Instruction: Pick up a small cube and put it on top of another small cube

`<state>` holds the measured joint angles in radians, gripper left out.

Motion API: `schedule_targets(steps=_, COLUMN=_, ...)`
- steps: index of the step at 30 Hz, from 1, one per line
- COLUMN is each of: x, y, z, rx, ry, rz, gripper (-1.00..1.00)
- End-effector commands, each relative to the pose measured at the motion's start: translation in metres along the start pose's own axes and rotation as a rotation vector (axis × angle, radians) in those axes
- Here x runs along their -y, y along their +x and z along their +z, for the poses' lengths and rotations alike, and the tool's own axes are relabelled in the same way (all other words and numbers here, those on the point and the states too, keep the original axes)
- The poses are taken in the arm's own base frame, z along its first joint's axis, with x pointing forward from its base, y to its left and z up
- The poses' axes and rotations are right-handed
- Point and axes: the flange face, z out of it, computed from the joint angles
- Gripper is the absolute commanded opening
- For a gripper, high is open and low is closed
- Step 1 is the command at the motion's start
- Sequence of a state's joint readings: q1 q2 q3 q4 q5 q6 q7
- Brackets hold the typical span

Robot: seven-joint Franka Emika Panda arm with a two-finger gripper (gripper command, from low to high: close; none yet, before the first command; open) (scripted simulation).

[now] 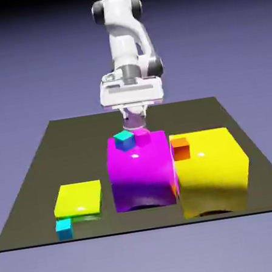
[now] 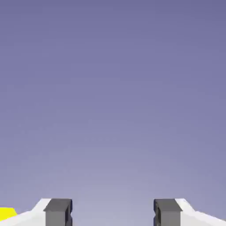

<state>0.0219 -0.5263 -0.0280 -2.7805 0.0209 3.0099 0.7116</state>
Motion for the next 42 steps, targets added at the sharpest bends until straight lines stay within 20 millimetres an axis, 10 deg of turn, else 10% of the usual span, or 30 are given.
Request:
schedule_targets(steps=1, x=-0.004, y=0.007, z=0.01, rx=0.027, ry=-0.021, rz=0.009, gripper=0.0)
schedule_targets(steps=20, x=-0.145, y=0.087, z=0.197, rx=0.467, ry=-0.39, rz=0.098, gripper=0.0)
schedule_targets(steps=39, x=-0.263, y=0.145, z=0.288, rx=0.693, ry=-0.631, rz=-0.074, gripper=0.0)
schedule_targets(steps=42, x=-0.289, y=0.118, z=0.32, rx=0.693, ry=-0.631, rz=-0.076, gripper=0.0)
